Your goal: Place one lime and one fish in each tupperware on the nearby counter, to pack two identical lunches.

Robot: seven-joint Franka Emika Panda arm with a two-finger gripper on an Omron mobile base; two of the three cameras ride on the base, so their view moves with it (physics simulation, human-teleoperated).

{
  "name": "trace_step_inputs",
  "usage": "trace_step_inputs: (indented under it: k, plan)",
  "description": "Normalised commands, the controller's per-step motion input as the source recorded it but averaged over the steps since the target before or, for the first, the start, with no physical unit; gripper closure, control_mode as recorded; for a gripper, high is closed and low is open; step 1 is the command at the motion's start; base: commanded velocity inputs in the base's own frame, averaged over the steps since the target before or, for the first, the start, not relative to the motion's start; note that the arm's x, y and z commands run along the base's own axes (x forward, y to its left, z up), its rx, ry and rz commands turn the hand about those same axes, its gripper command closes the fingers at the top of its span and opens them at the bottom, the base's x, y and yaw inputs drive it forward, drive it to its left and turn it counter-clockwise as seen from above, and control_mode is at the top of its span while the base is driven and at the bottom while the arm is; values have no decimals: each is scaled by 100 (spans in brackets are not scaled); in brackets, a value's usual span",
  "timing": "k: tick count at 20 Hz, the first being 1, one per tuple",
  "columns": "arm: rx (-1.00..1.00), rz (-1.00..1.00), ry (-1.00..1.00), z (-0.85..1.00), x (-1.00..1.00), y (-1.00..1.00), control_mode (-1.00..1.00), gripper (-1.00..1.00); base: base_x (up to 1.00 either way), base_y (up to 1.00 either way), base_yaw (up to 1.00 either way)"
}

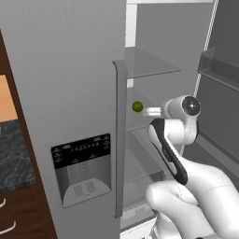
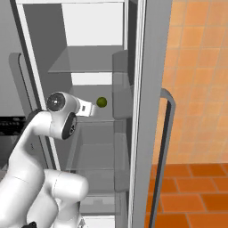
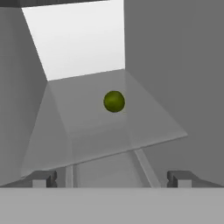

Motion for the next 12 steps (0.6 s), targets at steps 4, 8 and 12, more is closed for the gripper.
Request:
trace_step_inputs:
  k: [4, 8, 12]
  plan:
    - [2, -8, -3, -3, 74, -4, -100, -100, 0, 0, 0]
    - [0, 0, -17, -26, 47, -4, -100, -100, 0, 0, 0]
    - [0, 0, -3, -2, 57, -18, -100, -100, 0, 0, 0]
